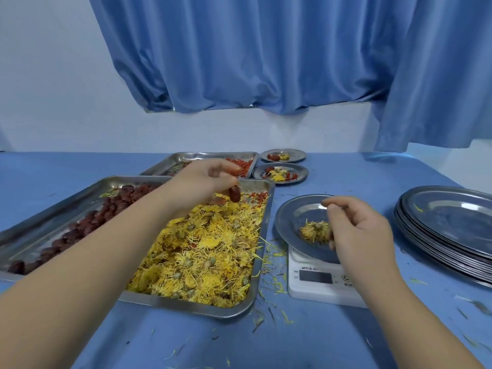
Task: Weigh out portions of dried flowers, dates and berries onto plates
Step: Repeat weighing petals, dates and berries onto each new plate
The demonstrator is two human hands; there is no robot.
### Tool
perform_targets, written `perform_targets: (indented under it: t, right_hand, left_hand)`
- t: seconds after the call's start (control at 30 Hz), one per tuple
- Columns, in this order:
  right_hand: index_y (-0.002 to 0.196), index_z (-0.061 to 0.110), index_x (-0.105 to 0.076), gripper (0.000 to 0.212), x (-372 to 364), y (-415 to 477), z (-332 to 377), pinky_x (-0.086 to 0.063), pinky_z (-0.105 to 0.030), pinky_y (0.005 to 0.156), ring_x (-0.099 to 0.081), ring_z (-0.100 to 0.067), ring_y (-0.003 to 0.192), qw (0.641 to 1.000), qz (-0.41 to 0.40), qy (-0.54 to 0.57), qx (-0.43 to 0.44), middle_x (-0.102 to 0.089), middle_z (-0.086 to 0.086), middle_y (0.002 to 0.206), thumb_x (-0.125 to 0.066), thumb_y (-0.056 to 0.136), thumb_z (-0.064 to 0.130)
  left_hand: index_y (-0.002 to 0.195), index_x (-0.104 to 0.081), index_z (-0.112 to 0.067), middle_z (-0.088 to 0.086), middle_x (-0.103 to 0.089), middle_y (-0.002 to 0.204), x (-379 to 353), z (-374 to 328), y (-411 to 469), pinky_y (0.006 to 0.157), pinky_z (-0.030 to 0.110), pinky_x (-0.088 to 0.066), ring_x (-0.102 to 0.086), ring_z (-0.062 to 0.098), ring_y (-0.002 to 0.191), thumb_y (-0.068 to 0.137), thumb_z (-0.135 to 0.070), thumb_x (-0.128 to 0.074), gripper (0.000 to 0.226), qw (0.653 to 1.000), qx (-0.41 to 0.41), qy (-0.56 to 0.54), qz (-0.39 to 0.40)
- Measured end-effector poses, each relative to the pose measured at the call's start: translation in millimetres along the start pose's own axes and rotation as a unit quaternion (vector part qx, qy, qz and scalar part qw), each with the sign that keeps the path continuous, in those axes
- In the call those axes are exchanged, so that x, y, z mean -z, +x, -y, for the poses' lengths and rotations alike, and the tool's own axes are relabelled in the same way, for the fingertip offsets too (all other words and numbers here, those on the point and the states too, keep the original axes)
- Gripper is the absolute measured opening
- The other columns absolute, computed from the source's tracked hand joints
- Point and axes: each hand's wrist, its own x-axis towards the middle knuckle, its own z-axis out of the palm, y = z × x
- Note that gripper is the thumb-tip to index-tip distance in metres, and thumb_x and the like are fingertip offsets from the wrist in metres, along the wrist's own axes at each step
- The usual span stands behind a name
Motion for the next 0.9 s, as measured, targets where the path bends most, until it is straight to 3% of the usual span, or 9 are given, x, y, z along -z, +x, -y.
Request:
perform_targets:
  t: [0.1, 0.2, 0.33, 0.47, 0.57, 0.67, 0.83, 0.9]
  right_hand:
    - [0.081, 0.024, -0.067, 0.022, 9.3, 7.6, 0.9, -0.035, -0.016, 0.038, -0.042, -0.011, 0.042, 0.996, -0.051, 0.055, -0.050, -0.049, 0.003, 0.047, -0.052, 0.091, 0.012]
    - [0.081, 0.021, -0.068, 0.021, 13.6, 12.5, 0.1, -0.035, -0.016, 0.038, -0.042, -0.010, 0.040, 0.990, -0.078, 0.091, -0.079, -0.049, 0.004, 0.047, -0.052, 0.090, 0.010]
    - [0.078, 0.025, -0.068, 0.021, 11.5, 13.6, -2.6, -0.036, -0.024, 0.044, -0.043, -0.016, 0.047, 0.991, -0.077, 0.080, -0.079, -0.049, -0.002, 0.054, -0.053, 0.089, 0.013]
    - [0.075, 0.021, -0.069, 0.024, 9.7, 15.6, 2.9, -0.031, -0.019, 0.036, -0.038, -0.016, 0.044, 0.980, -0.060, 0.145, -0.119, -0.044, -0.005, 0.053, -0.053, 0.089, 0.009]
    - [0.078, 0.021, -0.070, 0.022, 11.2, 28.5, 13.4, -0.032, -0.021, 0.036, -0.040, -0.012, 0.040, 0.971, -0.016, 0.184, -0.154, -0.047, -0.001, 0.047, -0.054, 0.089, 0.010]
    - [0.084, 0.017, -0.069, 0.019, 11.6, 52.6, 22.1, -0.033, -0.021, 0.036, -0.042, -0.011, 0.039, 0.971, 0.072, 0.170, -0.153, -0.048, 0.001, 0.047, -0.052, 0.090, 0.010]
    - [0.084, 0.018, -0.068, 0.012, 5.5, 105.8, 27.0, -0.040, -0.025, 0.042, -0.049, -0.014, 0.042, 0.972, 0.199, 0.021, -0.119, -0.059, 0.001, 0.050, -0.056, 0.089, 0.018]
    - [0.084, 0.019, -0.068, 0.012, 0.7, 124.4, 21.9, -0.043, -0.025, 0.044, -0.052, -0.013, 0.043, 0.972, 0.212, -0.027, -0.103, -0.062, 0.001, 0.052, -0.057, 0.089, 0.020]
  left_hand:
    - [0.106, -0.067, -0.039, -0.013, -0.070, 0.099, -39.0, -22.4, 8.2, 0.062, 0.016, -0.054, -0.068, 0.000, 0.082, 0.092, -0.030, -0.063, 0.017, 0.997, -0.046, 0.055, 0.033]
    - [0.106, -0.067, -0.036, -0.006, -0.071, 0.094, -74.7, -33.7, 22.4, 0.069, 0.025, -0.053, -0.066, 0.009, 0.081, 0.092, -0.033, -0.062, 0.015, 0.987, -0.071, 0.122, 0.071]
    - [0.105, -0.068, -0.027, -0.010, -0.067, 0.084, -109.8, -30.6, 46.9, 0.068, 0.017, -0.043, -0.063, 0.002, 0.079, 0.091, -0.030, -0.064, 0.015, 0.973, -0.073, 0.192, 0.104]
    - [0.099, -0.067, -0.029, -0.007, -0.067, 0.088, -123.9, -21.3, 64.9, 0.073, 0.028, -0.049, -0.062, 0.011, 0.084, 0.092, -0.037, -0.061, 0.012, 0.957, -0.083, 0.250, 0.118]
    - [0.098, -0.067, -0.033, -0.011, -0.068, 0.095, -118.1, -18.6, 75.6, 0.081, 0.030, -0.050, -0.061, 0.005, 0.089, 0.093, -0.043, -0.056, 0.016, 0.955, -0.084, 0.258, 0.118]
    - [0.096, -0.069, -0.034, -0.015, -0.068, 0.089, -99.9, -18.5, 86.9, 0.072, 0.024, -0.046, -0.061, -0.001, 0.083, 0.093, -0.046, -0.055, 0.018, 0.953, -0.085, 0.276, 0.096]
    - [0.090, -0.071, -0.029, -0.014, -0.069, 0.086, -45.4, -15.4, 117.4, 0.064, 0.023, -0.045, -0.061, 0.003, 0.079, 0.093, -0.039, -0.055, 0.018, 0.946, -0.067, 0.318, 0.012]
    - [0.092, -0.071, -0.020, -0.002, -0.070, 0.090, -20.5, -12.1, 133.8, 0.072, 0.030, -0.047, -0.063, 0.016, 0.085, 0.096, -0.042, -0.049, 0.032, 0.937, -0.049, 0.342, -0.043]
